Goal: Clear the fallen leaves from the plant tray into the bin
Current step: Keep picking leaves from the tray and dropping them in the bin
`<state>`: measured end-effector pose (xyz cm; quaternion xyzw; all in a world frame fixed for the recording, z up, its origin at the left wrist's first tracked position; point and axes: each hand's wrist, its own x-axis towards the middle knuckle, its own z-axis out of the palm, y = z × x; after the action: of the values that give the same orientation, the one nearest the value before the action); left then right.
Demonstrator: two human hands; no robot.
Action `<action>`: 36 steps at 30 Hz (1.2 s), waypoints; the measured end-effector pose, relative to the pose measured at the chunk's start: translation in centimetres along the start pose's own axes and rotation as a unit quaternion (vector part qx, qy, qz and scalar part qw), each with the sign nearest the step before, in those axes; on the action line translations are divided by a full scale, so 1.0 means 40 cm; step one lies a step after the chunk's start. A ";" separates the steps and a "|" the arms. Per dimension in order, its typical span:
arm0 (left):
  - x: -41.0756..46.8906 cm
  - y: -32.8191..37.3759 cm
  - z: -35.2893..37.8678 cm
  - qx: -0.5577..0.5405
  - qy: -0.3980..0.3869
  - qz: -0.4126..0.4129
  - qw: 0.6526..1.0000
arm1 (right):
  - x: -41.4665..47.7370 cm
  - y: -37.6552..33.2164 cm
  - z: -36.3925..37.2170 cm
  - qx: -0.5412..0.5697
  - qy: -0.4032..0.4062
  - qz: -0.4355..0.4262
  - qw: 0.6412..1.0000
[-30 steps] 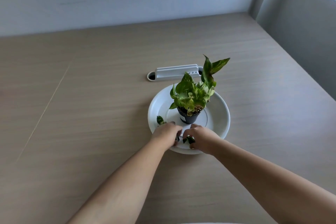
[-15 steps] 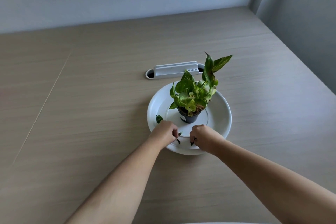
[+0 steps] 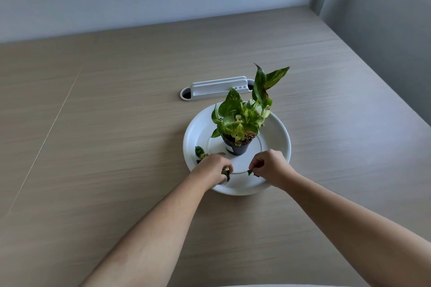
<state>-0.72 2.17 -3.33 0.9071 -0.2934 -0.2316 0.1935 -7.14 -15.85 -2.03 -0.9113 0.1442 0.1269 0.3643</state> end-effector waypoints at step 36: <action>-0.054 0.360 0.080 -0.574 0.056 -0.118 0.808 | -0.259 0.270 -0.252 0.464 0.147 0.091 0.869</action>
<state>-10.35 -8.04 1.73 0.6699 0.0139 -0.3274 0.6662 -19.32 -28.62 1.75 -0.6280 0.3202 -0.0572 0.7070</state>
